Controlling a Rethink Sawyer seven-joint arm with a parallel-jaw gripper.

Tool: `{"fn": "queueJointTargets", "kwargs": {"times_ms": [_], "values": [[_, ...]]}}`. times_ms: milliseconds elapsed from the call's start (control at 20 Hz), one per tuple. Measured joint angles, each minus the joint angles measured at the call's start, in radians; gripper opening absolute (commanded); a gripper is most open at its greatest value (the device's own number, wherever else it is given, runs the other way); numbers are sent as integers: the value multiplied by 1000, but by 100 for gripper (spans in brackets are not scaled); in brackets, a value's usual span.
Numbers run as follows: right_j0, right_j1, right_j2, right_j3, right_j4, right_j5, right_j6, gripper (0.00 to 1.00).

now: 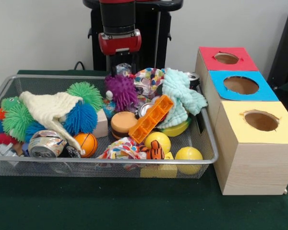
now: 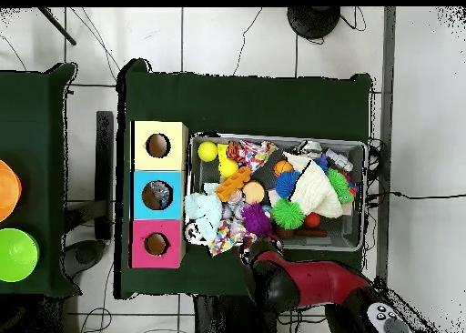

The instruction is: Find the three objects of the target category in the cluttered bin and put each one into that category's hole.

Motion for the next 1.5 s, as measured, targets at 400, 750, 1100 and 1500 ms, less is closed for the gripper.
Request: {"fn": "queueJointTargets", "kwargs": {"times_ms": [400, 750, 1100, 1500], "values": [[-6, 57, -7, -32, 0, -29, 0, 100], [-18, 82, -7, -54, 0, -29, 0, 100], [-33, 94, -7, -57, 0, -29, 0, 0], [-35, 91, -7, -57, 0, -25, 0, 0]]}}
